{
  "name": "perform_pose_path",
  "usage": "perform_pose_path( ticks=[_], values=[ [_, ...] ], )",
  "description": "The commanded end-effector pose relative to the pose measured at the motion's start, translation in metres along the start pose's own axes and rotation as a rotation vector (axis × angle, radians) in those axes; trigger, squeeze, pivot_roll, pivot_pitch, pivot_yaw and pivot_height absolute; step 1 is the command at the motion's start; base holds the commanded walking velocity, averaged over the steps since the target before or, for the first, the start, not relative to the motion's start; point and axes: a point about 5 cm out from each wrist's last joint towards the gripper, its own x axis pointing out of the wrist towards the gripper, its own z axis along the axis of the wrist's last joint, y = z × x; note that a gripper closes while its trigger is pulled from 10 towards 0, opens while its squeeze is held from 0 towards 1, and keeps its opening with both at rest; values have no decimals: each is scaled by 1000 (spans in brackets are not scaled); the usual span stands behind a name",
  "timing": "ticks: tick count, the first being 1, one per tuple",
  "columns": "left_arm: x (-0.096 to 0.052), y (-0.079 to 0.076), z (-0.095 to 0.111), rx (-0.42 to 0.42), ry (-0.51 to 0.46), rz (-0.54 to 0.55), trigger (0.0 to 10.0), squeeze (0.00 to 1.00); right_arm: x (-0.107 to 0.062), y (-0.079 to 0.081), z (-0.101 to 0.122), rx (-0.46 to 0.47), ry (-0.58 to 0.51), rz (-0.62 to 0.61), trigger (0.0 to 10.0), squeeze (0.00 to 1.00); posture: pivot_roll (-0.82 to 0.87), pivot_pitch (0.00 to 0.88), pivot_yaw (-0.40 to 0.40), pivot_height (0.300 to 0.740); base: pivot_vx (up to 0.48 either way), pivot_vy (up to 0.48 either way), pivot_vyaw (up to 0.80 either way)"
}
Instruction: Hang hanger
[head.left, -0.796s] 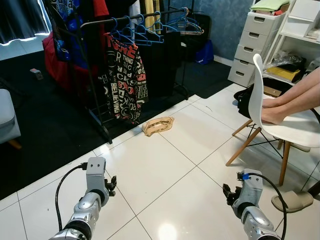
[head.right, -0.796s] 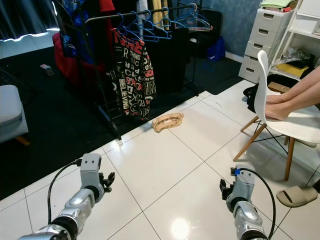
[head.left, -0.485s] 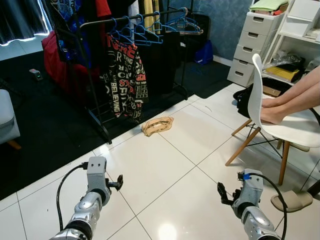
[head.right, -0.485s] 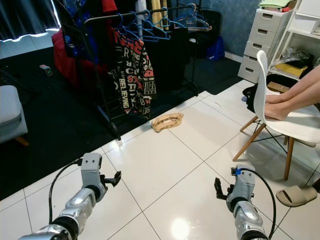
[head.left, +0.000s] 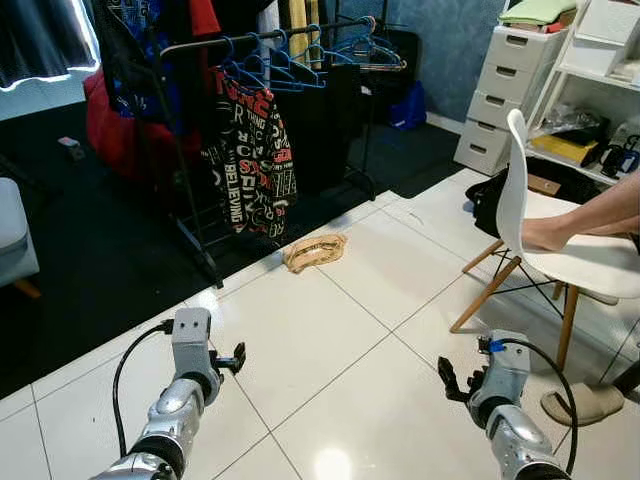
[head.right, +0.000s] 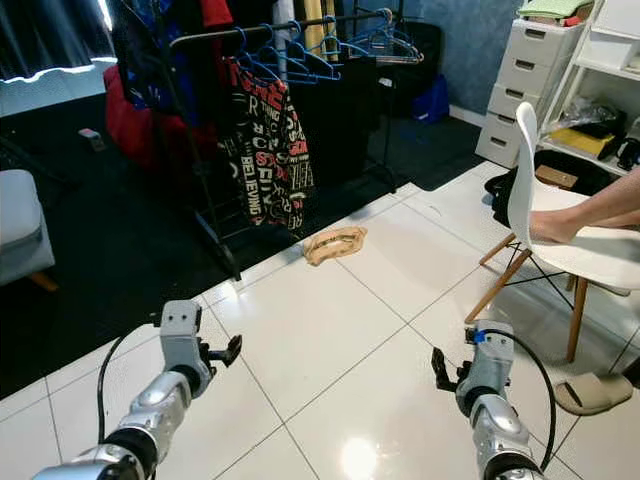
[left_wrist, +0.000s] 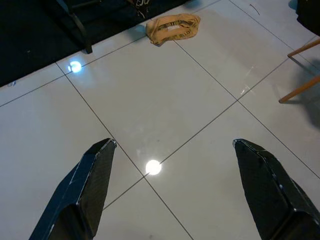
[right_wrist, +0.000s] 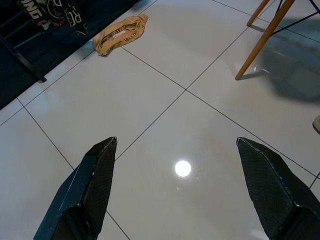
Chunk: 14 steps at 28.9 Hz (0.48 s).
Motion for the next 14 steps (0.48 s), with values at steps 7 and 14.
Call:
perform_pose_path(
  ticks=[7, 14],
  values=[
    [-2, 12, 0, 43, 8, 28, 10000, 0, 4, 2, 9, 15, -36, -20, 10000, 0, 12, 0, 6, 740, 0, 0, 0],
    [-6, 15, -4, 68, 7, 54, 10000, 0, 2, -2, 8, 12, -32, -30, 10000, 0, 13, 0, 2, 740, 0, 0, 0]
  ],
)
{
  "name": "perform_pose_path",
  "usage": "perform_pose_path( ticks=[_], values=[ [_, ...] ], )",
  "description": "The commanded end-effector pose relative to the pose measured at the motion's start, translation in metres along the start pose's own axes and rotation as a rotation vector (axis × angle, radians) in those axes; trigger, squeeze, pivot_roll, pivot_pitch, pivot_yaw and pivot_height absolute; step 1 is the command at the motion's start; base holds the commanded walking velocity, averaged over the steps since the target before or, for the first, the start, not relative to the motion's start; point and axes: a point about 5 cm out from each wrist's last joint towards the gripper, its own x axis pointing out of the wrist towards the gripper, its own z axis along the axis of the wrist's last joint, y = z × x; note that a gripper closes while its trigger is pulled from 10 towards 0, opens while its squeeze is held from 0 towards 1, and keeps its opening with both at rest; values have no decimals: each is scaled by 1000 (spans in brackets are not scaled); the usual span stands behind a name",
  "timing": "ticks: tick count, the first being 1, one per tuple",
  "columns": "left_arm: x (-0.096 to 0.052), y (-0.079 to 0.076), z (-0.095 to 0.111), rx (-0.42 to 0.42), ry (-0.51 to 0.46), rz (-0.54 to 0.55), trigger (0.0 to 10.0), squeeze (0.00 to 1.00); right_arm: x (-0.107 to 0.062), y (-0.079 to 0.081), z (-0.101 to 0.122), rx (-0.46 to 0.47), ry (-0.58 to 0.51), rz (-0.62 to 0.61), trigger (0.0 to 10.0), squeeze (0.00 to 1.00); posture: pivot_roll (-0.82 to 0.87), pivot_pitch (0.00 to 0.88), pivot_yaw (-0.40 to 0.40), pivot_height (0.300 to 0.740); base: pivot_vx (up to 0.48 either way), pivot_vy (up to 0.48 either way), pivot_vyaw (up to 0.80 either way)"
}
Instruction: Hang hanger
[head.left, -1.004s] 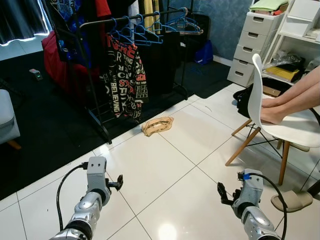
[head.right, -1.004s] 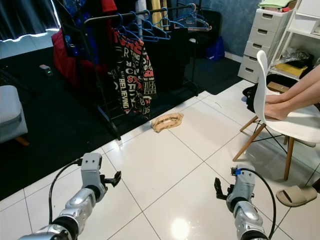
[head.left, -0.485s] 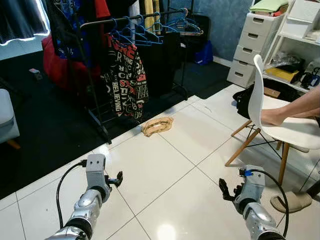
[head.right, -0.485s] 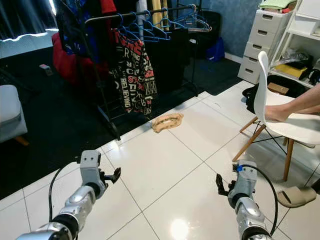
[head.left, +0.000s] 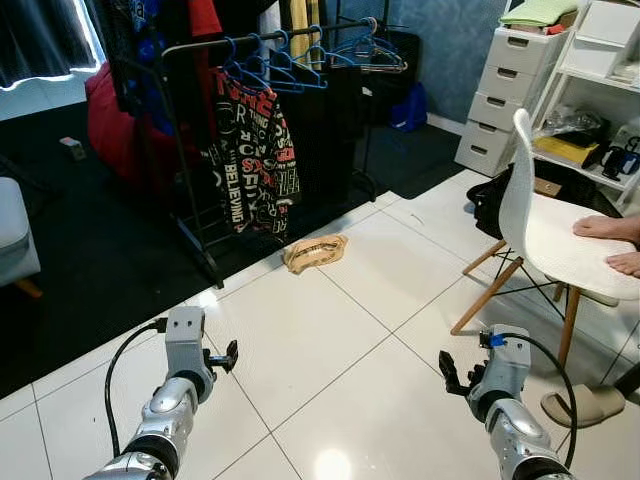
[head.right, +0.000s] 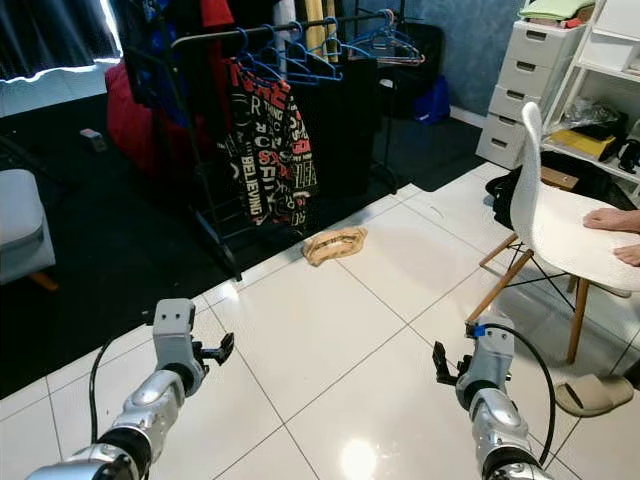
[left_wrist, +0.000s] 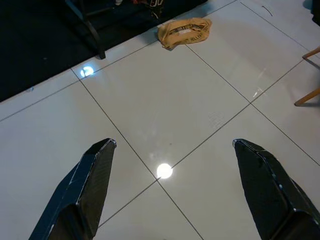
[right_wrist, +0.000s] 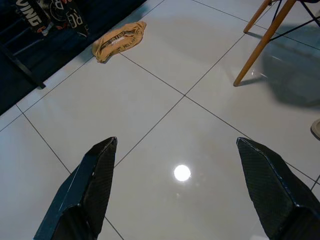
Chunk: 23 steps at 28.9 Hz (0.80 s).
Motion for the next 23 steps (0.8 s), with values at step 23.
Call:
perform_pose_path(
  ticks=[23],
  values=[
    [2, -8, 35, 57, -228, -52, 10000, 0, 10, 12, 36, -31, -156, 40, 10000, 0, 34, 0, 1, 740, 0, 0, 0]
  ],
)
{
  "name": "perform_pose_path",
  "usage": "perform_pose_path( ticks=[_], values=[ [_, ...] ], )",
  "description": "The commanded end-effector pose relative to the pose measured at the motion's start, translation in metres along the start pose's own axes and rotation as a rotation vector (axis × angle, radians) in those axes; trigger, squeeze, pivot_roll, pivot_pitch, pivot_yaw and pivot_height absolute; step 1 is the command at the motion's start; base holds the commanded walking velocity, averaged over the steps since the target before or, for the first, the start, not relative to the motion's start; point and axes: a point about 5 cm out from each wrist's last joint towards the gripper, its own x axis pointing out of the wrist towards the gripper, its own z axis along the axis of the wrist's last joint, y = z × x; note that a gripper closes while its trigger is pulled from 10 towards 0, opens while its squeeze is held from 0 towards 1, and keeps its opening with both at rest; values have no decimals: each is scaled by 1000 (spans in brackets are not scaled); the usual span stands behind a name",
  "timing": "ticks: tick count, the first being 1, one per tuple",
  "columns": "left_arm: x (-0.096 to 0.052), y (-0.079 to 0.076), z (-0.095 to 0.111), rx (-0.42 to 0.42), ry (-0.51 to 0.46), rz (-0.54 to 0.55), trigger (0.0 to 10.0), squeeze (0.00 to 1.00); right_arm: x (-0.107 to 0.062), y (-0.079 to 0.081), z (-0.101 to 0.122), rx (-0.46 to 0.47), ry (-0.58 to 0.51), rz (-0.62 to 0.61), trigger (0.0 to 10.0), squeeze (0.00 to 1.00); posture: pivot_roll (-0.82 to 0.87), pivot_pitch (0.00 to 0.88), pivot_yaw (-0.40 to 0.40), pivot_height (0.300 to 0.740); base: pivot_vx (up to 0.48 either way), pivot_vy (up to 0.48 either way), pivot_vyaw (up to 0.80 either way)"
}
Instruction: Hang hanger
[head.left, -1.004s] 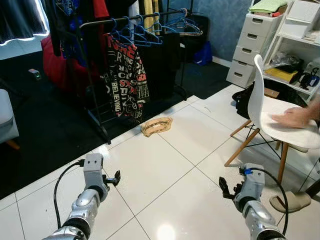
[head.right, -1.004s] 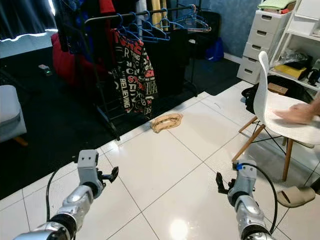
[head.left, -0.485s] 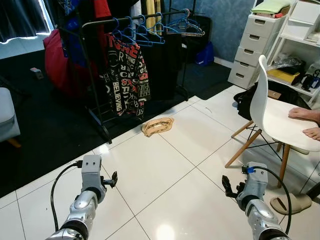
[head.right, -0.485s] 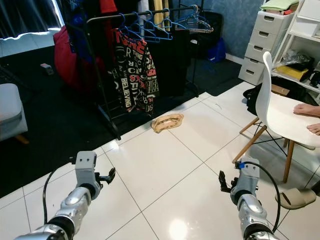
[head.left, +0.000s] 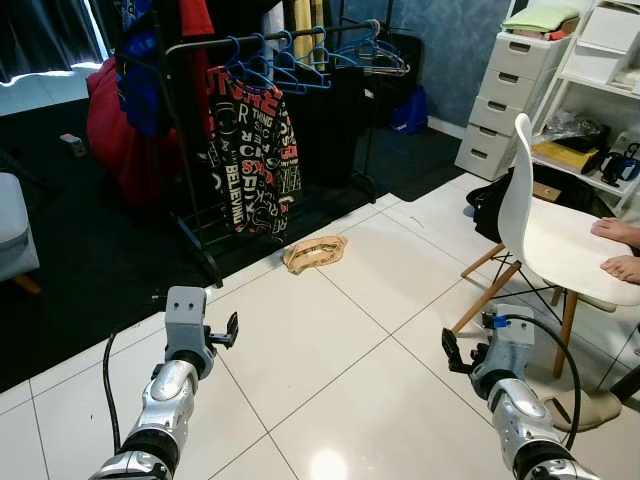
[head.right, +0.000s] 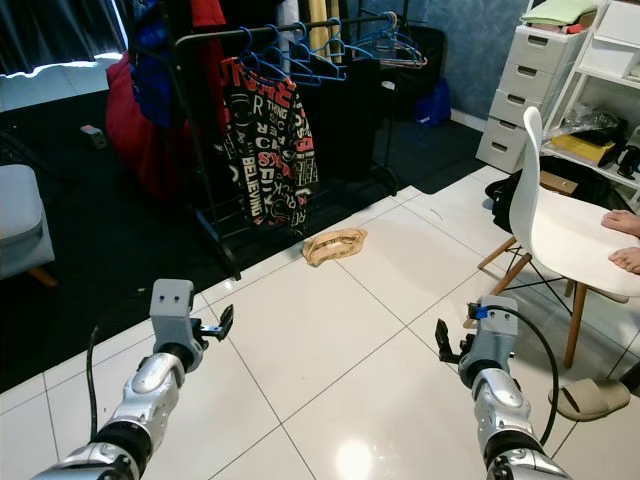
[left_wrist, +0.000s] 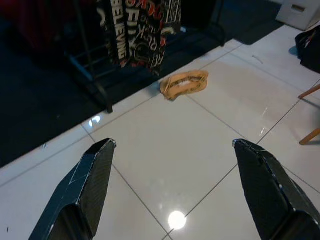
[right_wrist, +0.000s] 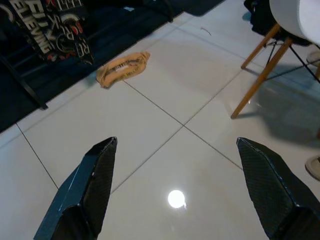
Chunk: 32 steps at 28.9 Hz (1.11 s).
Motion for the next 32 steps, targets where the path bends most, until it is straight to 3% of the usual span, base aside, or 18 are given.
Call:
perform_pose_path(
  ticks=[1, 4, 23, 32],
  values=[
    [-2, -3, -2, -13, 1, -27, 10000, 0, 2, 7, 5, 7, -36, 18, 10000, 0, 34, 0, 1, 740, 0, 0, 0],
    [-2, -5, -1, -34, 0, -68, 10000, 0, 1, 13, 2, 0, -45, 31, 10000, 0, 32, 0, 6, 740, 0, 0, 0],
    [-3, -3, 1, -28, -4, -61, 10000, 0, -1, 18, -4, -11, -36, 41, 10000, 0, 24, 0, 3, 740, 0, -456, 0],
    [-7, -1, -4, -23, 10, -75, 10000, 0, -2, 18, -3, -18, -39, 43, 10000, 0, 27, 0, -2, 740, 0, 0, 0]
  ],
)
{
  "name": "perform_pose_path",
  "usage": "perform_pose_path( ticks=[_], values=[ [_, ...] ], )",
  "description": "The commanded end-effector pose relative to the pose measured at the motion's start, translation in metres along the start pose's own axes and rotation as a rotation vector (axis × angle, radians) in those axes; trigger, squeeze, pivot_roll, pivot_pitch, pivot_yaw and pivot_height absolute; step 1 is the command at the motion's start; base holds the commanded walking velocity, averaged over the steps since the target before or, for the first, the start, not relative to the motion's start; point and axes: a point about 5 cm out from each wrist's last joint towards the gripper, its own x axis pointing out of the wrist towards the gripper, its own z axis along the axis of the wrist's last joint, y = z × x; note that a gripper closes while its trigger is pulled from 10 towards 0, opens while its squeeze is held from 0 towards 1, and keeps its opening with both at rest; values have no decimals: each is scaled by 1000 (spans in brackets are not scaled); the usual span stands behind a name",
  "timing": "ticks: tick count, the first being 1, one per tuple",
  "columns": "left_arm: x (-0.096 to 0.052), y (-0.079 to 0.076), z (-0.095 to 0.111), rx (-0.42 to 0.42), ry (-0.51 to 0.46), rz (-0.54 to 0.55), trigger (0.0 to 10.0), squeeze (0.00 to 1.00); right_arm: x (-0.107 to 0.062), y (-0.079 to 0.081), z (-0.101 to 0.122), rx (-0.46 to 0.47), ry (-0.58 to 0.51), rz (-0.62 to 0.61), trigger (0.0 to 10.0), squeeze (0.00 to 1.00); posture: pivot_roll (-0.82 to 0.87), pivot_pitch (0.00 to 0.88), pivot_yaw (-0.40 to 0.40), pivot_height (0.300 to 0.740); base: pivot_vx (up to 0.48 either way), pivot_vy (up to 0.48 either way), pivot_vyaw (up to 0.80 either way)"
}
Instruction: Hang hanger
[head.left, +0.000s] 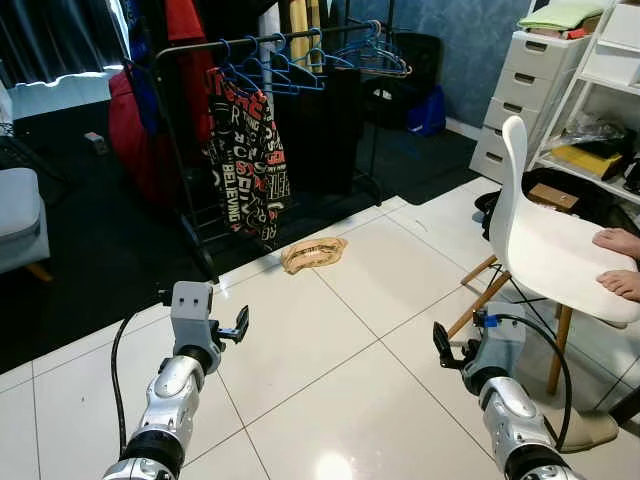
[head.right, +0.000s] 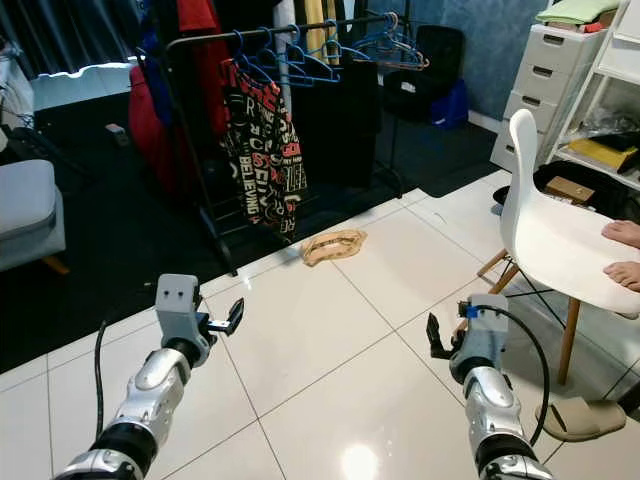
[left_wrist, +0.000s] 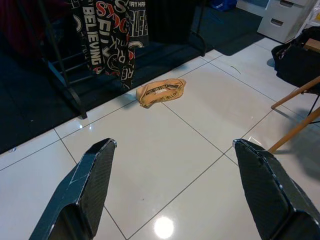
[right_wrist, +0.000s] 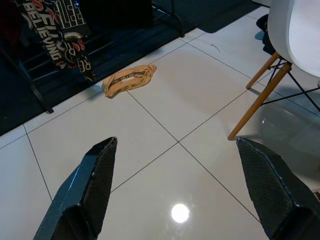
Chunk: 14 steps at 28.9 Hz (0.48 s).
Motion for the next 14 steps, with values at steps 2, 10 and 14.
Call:
perform_pose_path(
  ticks=[2, 10, 14],
  values=[
    [-6, 7, -5, 18, 18, 1, 10000, 0, 1, 4, 1, 0, -3, 11, 10000, 0, 25, 0, -4, 740, 396, 0, 0],
    [-7, 8, -6, 27, 20, 2, 10000, 0, 2, 2, 2, -2, 5, 8, 10000, 0, 26, 0, -6, 740, 442, 0, 0],
    [-8, 8, -9, 28, 31, 3, 10000, 0, 2, 0, 3, -3, 10, 4, 10000, 0, 24, 0, -8, 740, 442, 0, 0]
  ],
)
